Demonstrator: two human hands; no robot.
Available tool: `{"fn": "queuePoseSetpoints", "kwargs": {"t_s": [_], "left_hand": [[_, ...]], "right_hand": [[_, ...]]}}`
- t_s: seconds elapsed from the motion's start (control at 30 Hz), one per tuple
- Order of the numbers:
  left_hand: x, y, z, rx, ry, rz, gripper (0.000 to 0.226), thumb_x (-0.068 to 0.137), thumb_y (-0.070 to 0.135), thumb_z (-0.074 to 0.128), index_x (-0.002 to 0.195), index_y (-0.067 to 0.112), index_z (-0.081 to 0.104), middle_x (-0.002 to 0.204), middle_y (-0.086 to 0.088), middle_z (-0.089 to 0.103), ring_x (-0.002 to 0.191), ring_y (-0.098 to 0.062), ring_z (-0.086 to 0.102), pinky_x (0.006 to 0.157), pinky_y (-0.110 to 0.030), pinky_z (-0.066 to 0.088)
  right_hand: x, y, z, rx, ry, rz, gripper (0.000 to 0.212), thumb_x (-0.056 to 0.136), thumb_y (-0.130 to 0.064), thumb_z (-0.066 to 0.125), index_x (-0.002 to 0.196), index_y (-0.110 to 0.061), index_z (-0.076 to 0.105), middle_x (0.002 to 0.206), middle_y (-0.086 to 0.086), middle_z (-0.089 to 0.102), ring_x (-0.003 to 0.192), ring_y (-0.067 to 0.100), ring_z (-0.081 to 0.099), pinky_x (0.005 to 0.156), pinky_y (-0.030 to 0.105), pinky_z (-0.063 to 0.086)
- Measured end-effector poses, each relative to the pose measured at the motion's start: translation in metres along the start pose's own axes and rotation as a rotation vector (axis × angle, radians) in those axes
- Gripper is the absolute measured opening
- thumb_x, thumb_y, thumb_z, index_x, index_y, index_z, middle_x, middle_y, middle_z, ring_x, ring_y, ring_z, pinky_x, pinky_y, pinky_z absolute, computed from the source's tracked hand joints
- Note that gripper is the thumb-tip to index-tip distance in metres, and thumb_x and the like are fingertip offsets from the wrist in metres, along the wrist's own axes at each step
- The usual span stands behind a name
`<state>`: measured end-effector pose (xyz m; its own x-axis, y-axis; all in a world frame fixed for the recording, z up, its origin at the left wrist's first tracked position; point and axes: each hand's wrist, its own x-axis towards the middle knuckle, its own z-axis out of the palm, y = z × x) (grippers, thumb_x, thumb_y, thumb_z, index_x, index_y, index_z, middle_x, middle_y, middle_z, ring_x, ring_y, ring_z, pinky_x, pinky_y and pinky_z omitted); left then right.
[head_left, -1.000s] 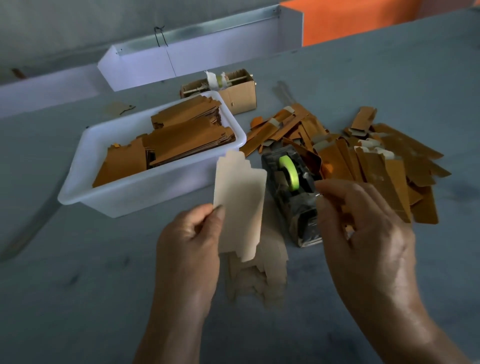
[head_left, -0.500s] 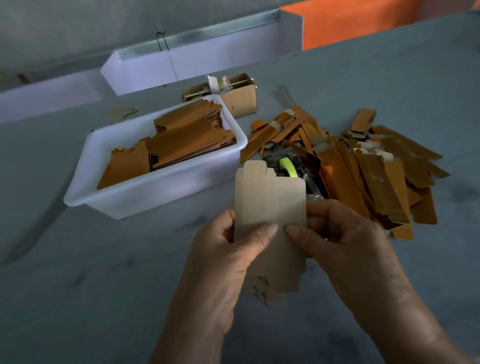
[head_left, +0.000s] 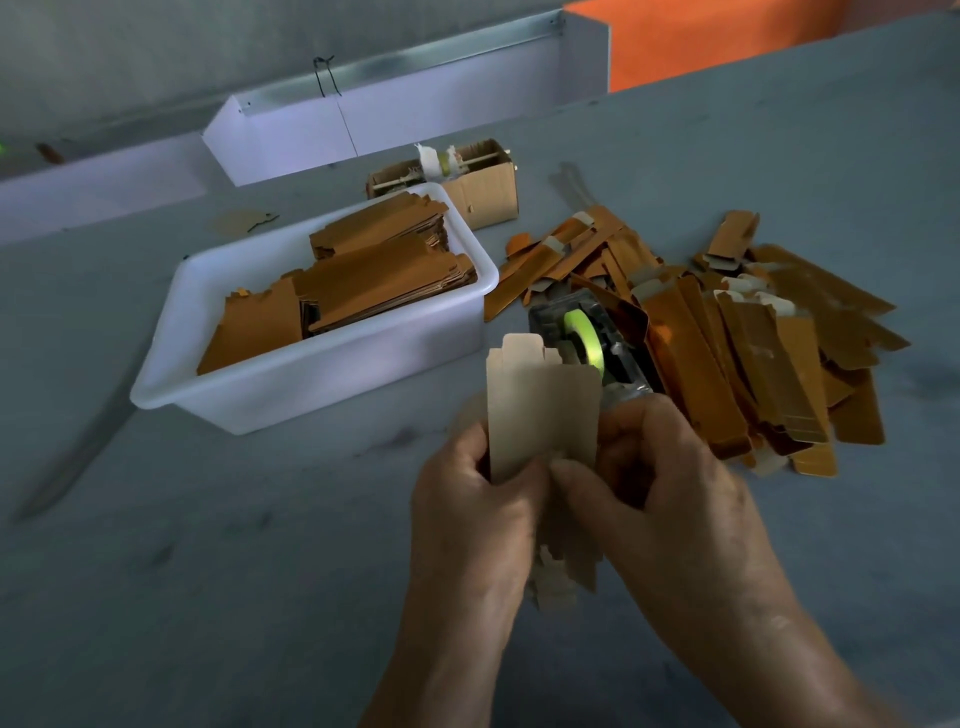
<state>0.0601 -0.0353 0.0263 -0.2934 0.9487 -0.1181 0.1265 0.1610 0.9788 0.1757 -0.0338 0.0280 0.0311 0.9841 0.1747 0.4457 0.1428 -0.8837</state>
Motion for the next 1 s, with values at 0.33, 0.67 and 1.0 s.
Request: {"fn": "queuePoseSetpoints", "kwargs": {"t_s": [0.33, 0.67, 1.0], "left_hand": [[-0.007, 0.011, -0.015, 0.099, -0.344, 0.066, 0.028, 0.087, 0.048, 0.06, 0.09, 0.022, 0.072, 0.084, -0.001, 0.074, 0.082, -0.015, 0.071, 0.072, -0.03, 0.056], [-0.01, 0.012, -0.025, 0.097, -0.461, -0.04, 0.018, 0.092, 0.03, 0.057, 0.092, 0.025, 0.074, 0.081, 0.006, 0.074, 0.076, -0.008, 0.067, 0.072, -0.027, 0.047], [-0.01, 0.005, -0.014, 0.078, -0.142, 0.01, 0.004, 0.073, 0.029, 0.076, 0.075, 0.027, 0.073, 0.067, 0.002, 0.071, 0.064, -0.014, 0.067, 0.065, -0.036, 0.055]], "right_hand": [[0.005, 0.002, -0.007, 0.304, -0.191, 0.119, 0.022, 0.079, -0.039, 0.056, 0.088, -0.02, 0.061, 0.071, -0.005, 0.071, 0.062, 0.009, 0.069, 0.056, 0.023, 0.056], [0.008, 0.005, -0.016, 0.308, -0.157, 0.187, 0.039, 0.051, -0.059, 0.056, 0.079, -0.032, 0.064, 0.079, -0.007, 0.069, 0.077, 0.006, 0.066, 0.071, 0.024, 0.052], [0.007, 0.011, -0.007, 0.44, -0.147, 0.244, 0.008, 0.077, -0.029, 0.062, 0.083, -0.024, 0.065, 0.076, 0.003, 0.071, 0.073, 0.014, 0.07, 0.069, 0.032, 0.057]]}}
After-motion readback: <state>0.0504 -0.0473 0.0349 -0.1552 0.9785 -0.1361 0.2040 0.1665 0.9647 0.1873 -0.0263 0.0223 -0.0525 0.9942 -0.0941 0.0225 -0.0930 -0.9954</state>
